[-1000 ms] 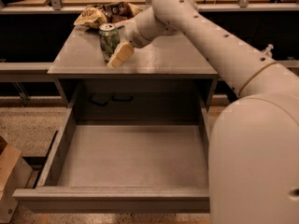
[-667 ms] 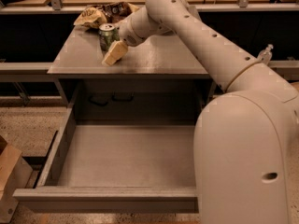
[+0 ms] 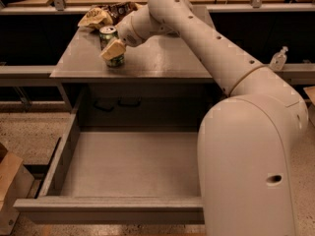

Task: Place green can into top drawer

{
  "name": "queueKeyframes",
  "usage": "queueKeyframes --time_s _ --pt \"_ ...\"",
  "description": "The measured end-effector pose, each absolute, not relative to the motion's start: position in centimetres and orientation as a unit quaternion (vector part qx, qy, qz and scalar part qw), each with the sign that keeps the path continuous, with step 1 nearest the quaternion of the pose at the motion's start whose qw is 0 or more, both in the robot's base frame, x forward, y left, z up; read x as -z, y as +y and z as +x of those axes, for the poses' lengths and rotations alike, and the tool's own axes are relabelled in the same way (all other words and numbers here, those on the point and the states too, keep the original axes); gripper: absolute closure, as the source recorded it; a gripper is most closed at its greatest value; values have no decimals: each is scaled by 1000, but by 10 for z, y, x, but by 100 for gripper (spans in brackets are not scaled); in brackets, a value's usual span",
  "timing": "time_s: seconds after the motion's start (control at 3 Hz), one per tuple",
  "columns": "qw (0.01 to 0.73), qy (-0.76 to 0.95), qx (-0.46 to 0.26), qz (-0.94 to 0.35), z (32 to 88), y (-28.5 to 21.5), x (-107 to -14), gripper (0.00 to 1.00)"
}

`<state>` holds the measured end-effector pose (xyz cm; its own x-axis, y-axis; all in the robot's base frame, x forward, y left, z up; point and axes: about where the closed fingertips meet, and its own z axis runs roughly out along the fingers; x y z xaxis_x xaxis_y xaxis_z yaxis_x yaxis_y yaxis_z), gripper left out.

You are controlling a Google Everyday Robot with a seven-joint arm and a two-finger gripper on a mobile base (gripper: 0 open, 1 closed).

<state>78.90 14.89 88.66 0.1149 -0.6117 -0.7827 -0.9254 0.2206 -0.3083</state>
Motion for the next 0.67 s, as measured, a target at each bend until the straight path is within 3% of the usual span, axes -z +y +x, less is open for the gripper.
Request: queueKeyframes --time_s 0.67 --pt "445 621 -175 -621 769 152 -904 84"
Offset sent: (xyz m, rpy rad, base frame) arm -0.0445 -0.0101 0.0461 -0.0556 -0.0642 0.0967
